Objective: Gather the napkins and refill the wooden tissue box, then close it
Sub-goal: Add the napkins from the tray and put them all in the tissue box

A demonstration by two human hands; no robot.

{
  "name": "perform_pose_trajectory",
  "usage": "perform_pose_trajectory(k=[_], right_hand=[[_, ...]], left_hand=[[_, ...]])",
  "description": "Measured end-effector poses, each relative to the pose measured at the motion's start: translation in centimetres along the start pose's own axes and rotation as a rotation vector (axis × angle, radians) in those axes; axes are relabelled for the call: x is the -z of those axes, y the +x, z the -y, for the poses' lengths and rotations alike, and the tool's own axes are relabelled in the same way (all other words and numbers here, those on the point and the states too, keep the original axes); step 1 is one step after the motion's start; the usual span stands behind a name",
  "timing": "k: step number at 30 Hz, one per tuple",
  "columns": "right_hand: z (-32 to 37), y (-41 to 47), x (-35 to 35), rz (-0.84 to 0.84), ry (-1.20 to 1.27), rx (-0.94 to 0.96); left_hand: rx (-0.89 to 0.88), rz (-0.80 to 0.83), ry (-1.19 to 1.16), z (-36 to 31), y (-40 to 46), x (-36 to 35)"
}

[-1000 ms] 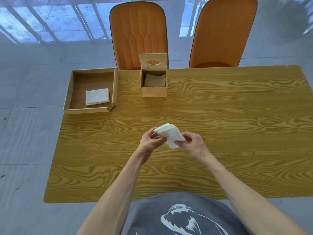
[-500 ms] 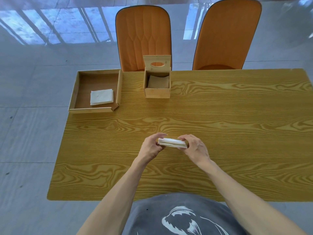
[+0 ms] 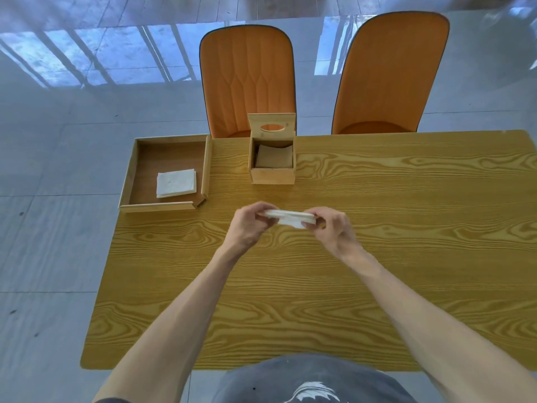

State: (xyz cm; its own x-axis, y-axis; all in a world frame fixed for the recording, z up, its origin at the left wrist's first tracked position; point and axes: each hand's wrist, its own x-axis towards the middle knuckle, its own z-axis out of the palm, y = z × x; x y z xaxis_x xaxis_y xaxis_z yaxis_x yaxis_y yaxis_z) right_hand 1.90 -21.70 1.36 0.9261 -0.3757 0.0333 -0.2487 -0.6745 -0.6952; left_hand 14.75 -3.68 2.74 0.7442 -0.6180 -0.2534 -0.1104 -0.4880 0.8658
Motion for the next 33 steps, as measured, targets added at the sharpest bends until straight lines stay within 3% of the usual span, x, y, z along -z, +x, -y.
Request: perform_pose_trajectory(k=[5, 9, 13, 22, 28, 33], right_hand=[[2.7, 7.3, 2.0, -0.119, -0.062, 0.116], [3.8, 11.9, 2.1, -0.142, -0.074, 0.141], [3.4, 14.6, 0.9, -0.138, -0.107, 0.109], [1.5, 15.9, -0.1, -0.003, -0.016, -0.024], [1.4, 16.6, 0.2, -0.002, 0.16, -0.177], [0.9, 16.8, -0.4, -0.055, 0.121, -0.226]], left_hand=[[-0.172, -0.124, 0.095, -3.0, 5.2, 4.3], [-0.198, -0.201, 0.135, -3.8, 8.7, 6.6], [-0.166, -0.194, 0.101, -3.3, 11.1, 7.5], [-0.011, 0.005, -0.137, -1.4, 13.2, 7.7], [0.044, -0.019, -0.155, -1.7, 14.6, 7.1], [0.063, -0.124, 0.003, -1.3, 15.3, 6.2]])
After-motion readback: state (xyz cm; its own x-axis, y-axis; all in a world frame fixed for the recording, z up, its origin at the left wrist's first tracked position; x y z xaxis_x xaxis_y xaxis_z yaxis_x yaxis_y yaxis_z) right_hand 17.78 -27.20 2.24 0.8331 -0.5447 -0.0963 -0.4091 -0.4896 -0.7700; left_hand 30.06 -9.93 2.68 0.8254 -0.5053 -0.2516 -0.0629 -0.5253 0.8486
